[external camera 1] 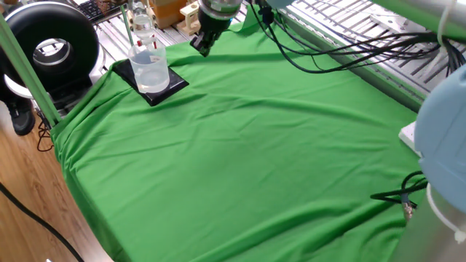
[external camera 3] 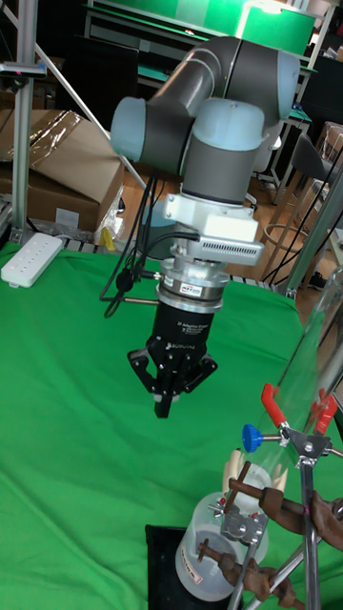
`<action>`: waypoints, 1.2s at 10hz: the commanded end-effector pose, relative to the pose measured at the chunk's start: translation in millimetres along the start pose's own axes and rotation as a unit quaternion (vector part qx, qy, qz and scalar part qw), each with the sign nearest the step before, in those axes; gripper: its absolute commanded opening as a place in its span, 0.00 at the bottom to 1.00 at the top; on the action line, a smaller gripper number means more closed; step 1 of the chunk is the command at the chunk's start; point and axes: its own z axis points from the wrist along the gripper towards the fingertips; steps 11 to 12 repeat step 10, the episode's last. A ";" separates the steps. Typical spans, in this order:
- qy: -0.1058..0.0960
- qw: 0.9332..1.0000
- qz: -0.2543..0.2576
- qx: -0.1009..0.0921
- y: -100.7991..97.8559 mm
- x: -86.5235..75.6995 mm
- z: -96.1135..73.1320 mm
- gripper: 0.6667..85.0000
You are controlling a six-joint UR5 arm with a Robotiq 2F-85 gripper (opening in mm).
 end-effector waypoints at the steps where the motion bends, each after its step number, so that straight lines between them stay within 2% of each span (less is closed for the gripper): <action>1: 0.074 0.996 0.049 -0.005 0.9 24.4 -20.2 0.01; 2: 0.082 0.995 0.062 -0.004 4.9 24.8 -24.9 0.01; 4: 0.082 0.992 0.092 -0.021 15.8 22.9 -27.2 0.01; 6: 0.109 0.988 0.112 -0.004 8.7 38.0 -29.1 0.01; 7: 0.115 0.986 0.121 -0.006 11.0 40.7 -29.7 0.01; 12: 0.114 0.987 0.115 -0.012 13.5 39.6 -28.9 0.01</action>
